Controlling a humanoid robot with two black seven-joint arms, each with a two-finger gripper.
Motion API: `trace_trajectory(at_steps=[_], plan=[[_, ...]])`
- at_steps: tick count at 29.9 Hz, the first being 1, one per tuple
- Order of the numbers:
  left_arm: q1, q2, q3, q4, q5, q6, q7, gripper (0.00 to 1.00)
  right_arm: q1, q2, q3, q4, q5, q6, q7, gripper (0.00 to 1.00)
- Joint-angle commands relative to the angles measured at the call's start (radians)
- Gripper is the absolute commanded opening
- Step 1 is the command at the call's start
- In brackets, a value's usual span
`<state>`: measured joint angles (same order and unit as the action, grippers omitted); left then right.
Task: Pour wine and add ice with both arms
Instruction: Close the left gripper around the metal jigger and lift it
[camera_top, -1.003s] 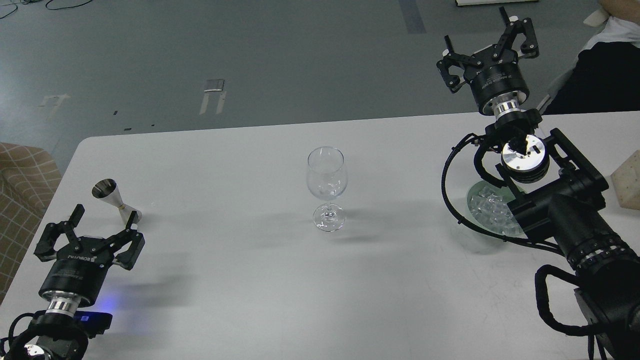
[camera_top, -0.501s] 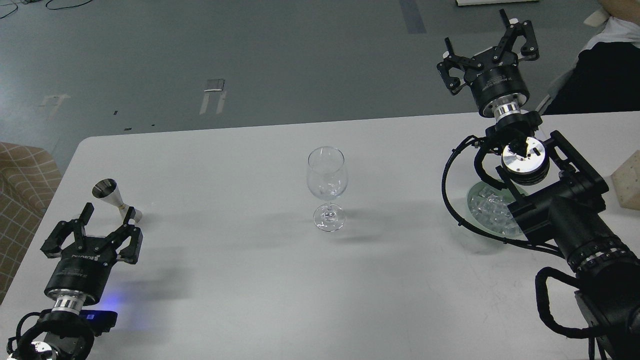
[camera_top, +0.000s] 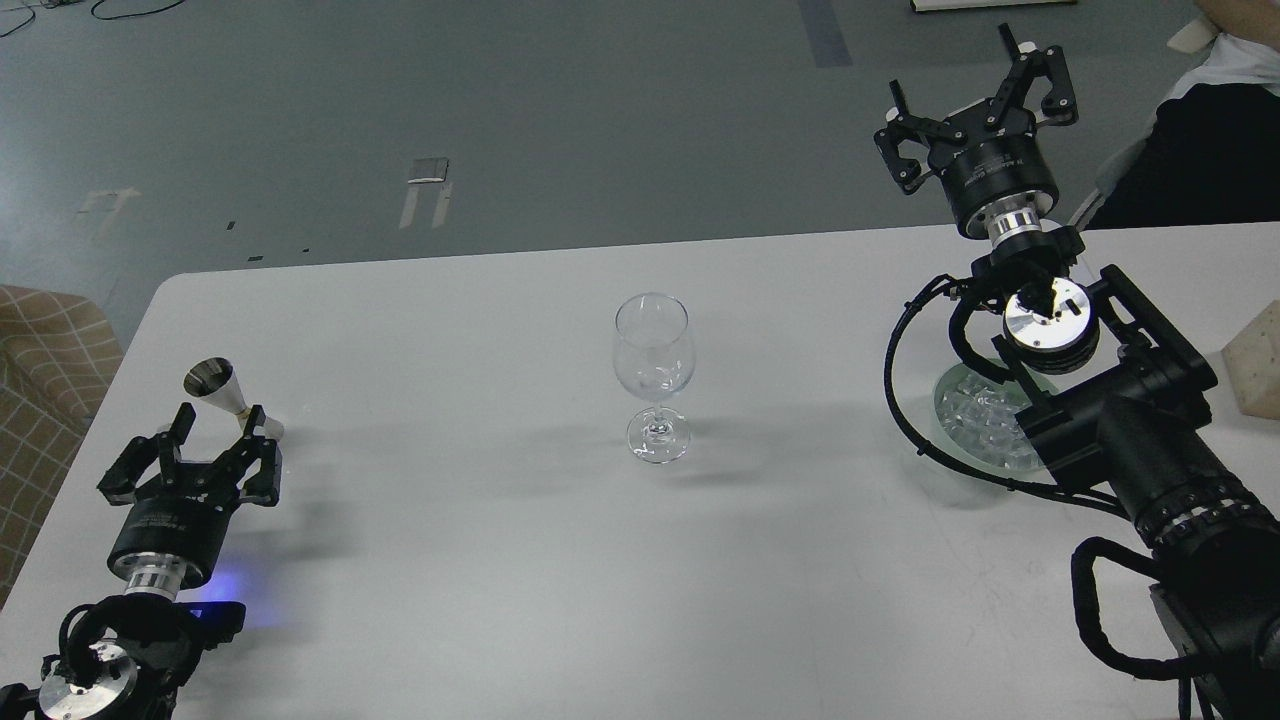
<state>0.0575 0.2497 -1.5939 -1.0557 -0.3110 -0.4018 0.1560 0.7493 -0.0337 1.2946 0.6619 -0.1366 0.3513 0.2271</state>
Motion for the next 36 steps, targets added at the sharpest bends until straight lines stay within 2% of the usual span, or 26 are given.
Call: trace_trajectory(at_steps=[1, 10, 28, 36], plan=[[-0.025, -0.004, -0.001, 0.028, -0.003, 0.0, -0.001, 0.69, 0.001, 0.002, -0.001, -0.002, -0.001, -0.002, 0.0, 1.0], [-0.099, -0.004, -0.001, 0.143, -0.003, -0.012, -0.001, 0.71, 0.001, 0.0, -0.001, -0.002, -0.003, -0.009, 0.0, 1.0], [-0.16, -0.026, 0.008, 0.24, -0.003, -0.066, 0.005, 0.71, 0.004, -0.002, -0.003, -0.008, -0.005, -0.009, -0.003, 1.0], [-0.234, -0.026, 0.011, 0.374, -0.002, -0.087, 0.011, 0.71, 0.009, -0.005, -0.003, -0.016, -0.005, -0.009, -0.005, 1.0]])
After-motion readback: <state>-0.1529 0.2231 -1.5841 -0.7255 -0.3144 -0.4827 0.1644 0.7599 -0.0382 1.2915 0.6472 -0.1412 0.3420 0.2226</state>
